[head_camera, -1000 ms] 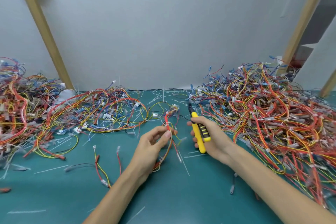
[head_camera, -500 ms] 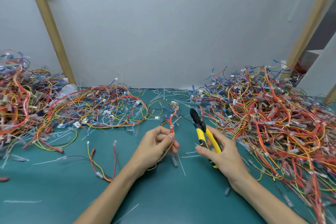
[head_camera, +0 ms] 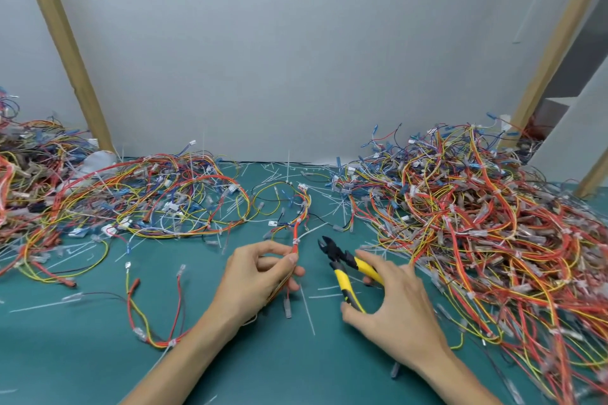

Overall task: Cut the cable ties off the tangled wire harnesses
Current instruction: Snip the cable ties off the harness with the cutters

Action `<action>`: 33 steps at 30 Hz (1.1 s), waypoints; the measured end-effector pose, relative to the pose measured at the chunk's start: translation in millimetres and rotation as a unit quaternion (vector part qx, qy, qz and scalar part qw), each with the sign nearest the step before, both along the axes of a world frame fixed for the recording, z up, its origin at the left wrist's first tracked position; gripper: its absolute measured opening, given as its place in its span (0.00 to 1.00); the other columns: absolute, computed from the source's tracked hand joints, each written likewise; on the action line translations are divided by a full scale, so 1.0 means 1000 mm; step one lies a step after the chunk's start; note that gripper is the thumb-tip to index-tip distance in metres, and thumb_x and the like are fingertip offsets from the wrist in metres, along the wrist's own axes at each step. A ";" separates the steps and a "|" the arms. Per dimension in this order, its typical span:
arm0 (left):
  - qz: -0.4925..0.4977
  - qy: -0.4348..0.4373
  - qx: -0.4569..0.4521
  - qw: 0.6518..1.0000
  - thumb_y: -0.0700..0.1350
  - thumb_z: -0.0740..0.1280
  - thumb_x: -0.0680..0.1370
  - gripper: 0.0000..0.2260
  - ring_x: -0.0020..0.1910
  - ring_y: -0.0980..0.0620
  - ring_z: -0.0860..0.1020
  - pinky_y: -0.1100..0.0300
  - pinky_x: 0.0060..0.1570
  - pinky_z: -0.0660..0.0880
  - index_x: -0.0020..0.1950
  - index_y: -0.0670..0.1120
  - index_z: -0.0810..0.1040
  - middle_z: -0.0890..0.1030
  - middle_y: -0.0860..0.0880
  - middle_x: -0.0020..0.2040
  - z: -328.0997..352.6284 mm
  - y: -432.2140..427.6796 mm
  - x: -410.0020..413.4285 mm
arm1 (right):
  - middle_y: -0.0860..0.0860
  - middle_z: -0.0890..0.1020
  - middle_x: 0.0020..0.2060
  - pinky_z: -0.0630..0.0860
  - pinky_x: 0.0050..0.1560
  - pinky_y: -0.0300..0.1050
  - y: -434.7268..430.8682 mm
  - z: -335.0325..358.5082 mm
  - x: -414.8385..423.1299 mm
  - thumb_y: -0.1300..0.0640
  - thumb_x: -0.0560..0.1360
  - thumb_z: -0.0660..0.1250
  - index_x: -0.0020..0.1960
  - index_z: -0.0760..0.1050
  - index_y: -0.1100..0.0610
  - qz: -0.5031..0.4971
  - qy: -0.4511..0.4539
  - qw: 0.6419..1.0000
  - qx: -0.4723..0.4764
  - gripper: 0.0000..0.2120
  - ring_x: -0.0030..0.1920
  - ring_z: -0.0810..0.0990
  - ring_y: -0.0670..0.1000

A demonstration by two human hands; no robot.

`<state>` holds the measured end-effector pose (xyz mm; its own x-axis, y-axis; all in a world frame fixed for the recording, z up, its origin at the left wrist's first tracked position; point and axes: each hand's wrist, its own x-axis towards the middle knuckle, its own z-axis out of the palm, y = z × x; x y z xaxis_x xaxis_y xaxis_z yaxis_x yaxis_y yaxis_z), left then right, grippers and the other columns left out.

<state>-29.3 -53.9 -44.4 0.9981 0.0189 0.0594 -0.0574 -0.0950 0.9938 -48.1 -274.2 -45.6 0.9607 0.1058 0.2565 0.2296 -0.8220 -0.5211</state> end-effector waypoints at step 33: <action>-0.028 -0.014 0.007 0.999 0.41 0.67 0.79 0.04 0.32 0.51 0.81 0.63 0.36 0.77 0.50 0.40 0.79 0.85 0.44 0.39 -0.003 0.003 -0.001 | 0.39 0.78 0.34 0.70 0.44 0.35 -0.004 0.007 0.001 0.38 0.66 0.69 0.56 0.75 0.40 0.003 -0.147 0.989 0.021 0.20 0.39 0.75 0.41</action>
